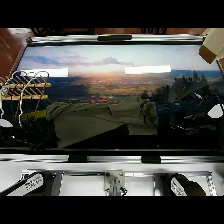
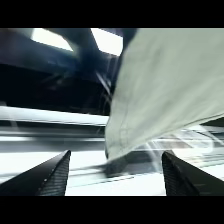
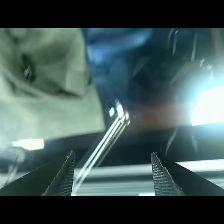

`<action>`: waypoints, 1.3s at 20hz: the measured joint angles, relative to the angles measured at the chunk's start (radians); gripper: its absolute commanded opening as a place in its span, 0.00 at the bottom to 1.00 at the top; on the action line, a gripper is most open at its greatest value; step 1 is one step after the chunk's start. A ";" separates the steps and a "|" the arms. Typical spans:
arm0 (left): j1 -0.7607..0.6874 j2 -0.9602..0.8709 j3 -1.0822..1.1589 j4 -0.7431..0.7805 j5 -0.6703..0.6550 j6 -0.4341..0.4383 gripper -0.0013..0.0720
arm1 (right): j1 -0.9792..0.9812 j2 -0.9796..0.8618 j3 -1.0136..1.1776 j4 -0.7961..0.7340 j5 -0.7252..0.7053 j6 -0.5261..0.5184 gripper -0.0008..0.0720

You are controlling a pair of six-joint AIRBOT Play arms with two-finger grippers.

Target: Fold the shirts.

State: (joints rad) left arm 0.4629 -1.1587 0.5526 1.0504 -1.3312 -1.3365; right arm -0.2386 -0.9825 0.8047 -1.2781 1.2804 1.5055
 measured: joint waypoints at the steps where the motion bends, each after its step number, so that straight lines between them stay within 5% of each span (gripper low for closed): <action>1: 0.002 0.001 -0.037 -0.032 0.021 0.007 0.94 | -0.005 0.001 -0.001 0.011 0.013 -0.011 0.80; 3: -0.001 0.002 -0.085 -0.088 0.045 0.015 0.91 | -0.011 0.002 -0.002 0.026 0.028 -0.023 0.80; 5: -0.014 0.003 -0.113 -0.118 0.080 0.026 0.60 | -0.013 0.000 -0.003 0.035 0.039 -0.026 0.80; 10: -0.061 0.001 -0.139 -0.164 0.207 0.027 0.06 | -0.015 -0.035 -0.050 0.053 0.038 -0.025 0.80; 22: -0.078 0.069 -0.144 -0.156 0.251 0.025 0.06 | 0.123 -0.218 -0.148 0.098 -0.241 0.018 0.80; 24: -0.078 0.080 -0.143 -0.157 0.241 0.027 0.06 | 0.129 -0.245 -0.147 0.136 -0.284 0.026 0.67; 26: -0.079 0.086 -0.143 -0.166 0.230 0.027 0.06 | 0.133 -0.272 -0.148 0.173 -0.307 0.014 0.34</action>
State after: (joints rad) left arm 0.3843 -1.0729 0.4095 0.8845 -1.1015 -1.3094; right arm -0.1059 -1.2545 0.6567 -1.1049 0.9733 1.5200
